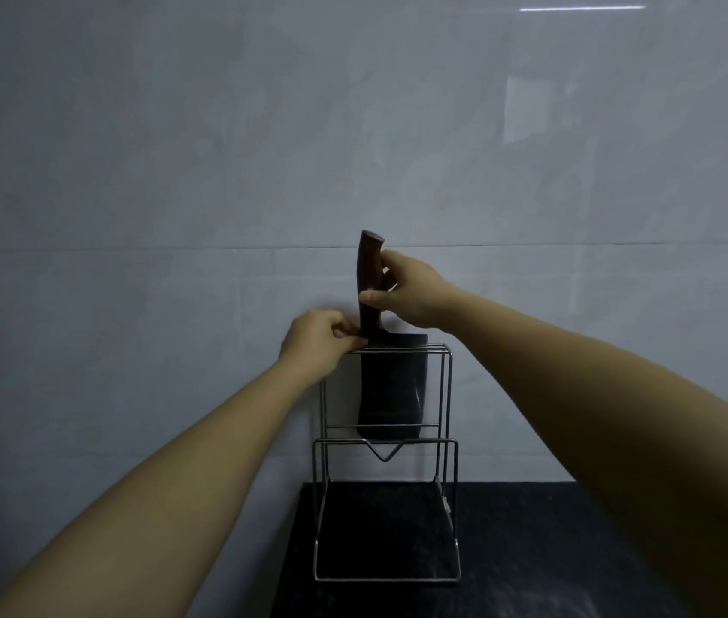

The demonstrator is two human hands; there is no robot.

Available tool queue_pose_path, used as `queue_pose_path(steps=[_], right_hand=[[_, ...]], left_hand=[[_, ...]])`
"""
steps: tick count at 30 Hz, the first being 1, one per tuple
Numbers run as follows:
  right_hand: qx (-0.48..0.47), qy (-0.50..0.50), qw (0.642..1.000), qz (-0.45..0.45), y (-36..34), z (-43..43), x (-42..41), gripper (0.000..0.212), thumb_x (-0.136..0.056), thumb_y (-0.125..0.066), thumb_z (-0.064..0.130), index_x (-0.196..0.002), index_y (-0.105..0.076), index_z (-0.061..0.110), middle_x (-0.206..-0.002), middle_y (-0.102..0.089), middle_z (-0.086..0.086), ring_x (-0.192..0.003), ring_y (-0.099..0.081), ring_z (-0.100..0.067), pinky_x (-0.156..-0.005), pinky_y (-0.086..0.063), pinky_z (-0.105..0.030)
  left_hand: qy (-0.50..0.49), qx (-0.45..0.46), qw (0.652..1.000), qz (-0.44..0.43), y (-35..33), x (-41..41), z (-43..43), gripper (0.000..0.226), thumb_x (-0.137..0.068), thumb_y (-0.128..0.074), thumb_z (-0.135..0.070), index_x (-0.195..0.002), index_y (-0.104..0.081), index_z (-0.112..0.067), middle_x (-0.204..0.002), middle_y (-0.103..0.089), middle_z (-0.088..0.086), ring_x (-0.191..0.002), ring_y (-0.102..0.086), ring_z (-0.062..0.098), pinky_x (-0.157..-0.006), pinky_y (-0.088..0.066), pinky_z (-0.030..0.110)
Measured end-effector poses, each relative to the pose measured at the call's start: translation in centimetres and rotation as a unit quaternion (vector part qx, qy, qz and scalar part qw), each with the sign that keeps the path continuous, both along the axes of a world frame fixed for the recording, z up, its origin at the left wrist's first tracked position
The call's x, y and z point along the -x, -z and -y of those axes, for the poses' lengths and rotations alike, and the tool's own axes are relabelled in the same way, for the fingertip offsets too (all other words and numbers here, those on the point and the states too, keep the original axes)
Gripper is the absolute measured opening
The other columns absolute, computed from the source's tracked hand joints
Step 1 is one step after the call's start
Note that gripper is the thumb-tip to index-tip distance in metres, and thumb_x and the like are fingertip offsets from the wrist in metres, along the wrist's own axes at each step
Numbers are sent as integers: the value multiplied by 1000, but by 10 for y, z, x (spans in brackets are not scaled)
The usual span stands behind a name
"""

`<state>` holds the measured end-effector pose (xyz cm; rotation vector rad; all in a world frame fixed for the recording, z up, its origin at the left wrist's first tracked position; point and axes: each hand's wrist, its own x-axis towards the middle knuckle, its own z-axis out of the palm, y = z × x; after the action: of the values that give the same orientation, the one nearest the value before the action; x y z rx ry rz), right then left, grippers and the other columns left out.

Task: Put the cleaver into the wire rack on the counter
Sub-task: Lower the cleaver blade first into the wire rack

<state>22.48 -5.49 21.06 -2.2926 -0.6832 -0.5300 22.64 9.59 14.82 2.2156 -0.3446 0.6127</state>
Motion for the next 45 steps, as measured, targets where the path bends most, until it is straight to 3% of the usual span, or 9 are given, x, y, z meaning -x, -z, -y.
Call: queue_pose_path(steps=[5, 14, 18, 25, 32, 36, 42, 45], right_hand=[[-13, 2, 1000, -7, 4, -1, -6, 37, -82, -64, 23, -113, -52, 9, -98, -57, -4, -86, -53, -20, -74, -37, -27], [-31, 11, 999, -29, 16, 0, -14, 39, -81, -66, 22, -114, -52, 8, -102, -62, -11, -92, -57, -26, -84, -47, -36], [-46, 10, 998, -30, 20, 0, -15, 38, -80, -66, 23, -114, -52, 9, -97, -60, -6, -87, -56, -21, -77, -42, -29], [-90, -5, 994, -64, 21, 5, -10, 38, -80, -67, 18, -114, -54, 7, -99, -65, -16, -93, -62, -29, -88, -50, -40], [-100, 7, 992, -74, 21, 7, -6, 37, -80, -67, 18, -112, -54, 6, -96, -62, -10, -88, -59, -22, -80, -46, -30], [-112, 13, 990, -85, 22, 6, -5, 36, -79, -68, 17, -109, -54, 5, -106, -65, -18, -96, -63, -30, -91, -49, -40], [-131, 29, 985, -111, 23, 5, -1, 43, -77, -70, 20, -113, -51, 5, -112, -63, -16, -104, -59, -28, -95, -46, -40], [-144, 33, 981, -129, 23, 8, 2, 58, -76, -72, 23, -123, -44, 5, -116, -62, -16, -108, -58, -28, -95, -45, -36]], left_hand=[[-6, 13, 1000, 3, 1, 0, -2, 7, -73, -73, -21, -77, -67, -18, -70, -64, -3, -78, -62, 21, -75, -50, 34], [23, 33, 999, 9, 3, -3, -4, 17, -73, -73, -20, -89, -71, -17, -83, -70, -1, -81, -64, 13, -78, -49, 30], [22, 43, 999, 6, 5, -4, -4, 17, -74, -72, -21, -91, -70, -17, -81, -68, 0, -83, -64, 18, -79, -50, 33], [21, 49, 999, 5, 4, -2, -2, 13, -74, -73, -24, -86, -68, -22, -77, -67, -4, -83, -64, 17, -81, -51, 34], [11, 41, 999, 7, 4, -2, 0, 17, -74, -72, -24, -91, -69, -19, -80, -67, -2, -84, -64, 18, -84, -52, 40], [8, 44, 999, 6, 4, -1, 0, 16, -74, -72, -23, -90, -69, -20, -79, -67, -3, -83, -64, 17, -83, -52, 39], [-3, 41, 999, 12, 3, 4, 4, 17, -75, -71, -24, -91, -68, -19, -79, -67, -3, -83, -64, 18, -82, -53, 40], [-4, 40, 999, 15, 1, 9, 5, 22, -76, -71, -23, -96, -67, -16, -84, -70, 1, -85, -64, 19, -84, -53, 41]])
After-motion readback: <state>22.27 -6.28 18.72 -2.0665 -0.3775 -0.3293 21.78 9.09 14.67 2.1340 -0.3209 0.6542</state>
